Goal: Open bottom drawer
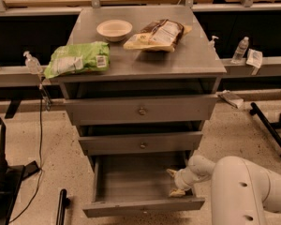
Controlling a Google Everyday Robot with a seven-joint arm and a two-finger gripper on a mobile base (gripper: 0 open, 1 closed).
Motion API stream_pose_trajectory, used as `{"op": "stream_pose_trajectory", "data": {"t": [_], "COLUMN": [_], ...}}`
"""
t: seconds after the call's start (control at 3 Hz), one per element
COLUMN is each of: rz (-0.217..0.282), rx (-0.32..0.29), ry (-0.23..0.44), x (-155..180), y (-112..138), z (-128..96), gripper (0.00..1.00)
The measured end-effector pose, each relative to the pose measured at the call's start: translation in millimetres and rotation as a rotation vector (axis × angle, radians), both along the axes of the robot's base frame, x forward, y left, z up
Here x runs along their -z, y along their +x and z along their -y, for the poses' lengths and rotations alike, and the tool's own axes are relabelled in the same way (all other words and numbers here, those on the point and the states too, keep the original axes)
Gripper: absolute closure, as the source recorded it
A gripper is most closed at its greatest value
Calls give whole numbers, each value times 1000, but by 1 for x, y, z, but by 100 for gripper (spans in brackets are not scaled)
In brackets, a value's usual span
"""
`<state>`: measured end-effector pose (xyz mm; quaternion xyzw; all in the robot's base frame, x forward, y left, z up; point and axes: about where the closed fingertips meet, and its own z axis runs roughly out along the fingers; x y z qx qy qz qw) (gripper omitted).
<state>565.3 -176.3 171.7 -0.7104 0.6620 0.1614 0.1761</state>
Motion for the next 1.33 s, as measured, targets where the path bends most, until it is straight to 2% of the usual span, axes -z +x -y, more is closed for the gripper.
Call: {"op": "stream_pose_trajectory", "data": {"t": [0.33, 0.67, 1.0, 1.33], "rz": [0, 0, 89, 195], "rx": [0, 0, 32, 71], "ry": [0, 0, 72, 190], "x": [0, 0, -31, -75], "y": [0, 0, 26, 57], "z": [0, 0, 11, 30], "gripper": [4, 22, 46, 68]}}
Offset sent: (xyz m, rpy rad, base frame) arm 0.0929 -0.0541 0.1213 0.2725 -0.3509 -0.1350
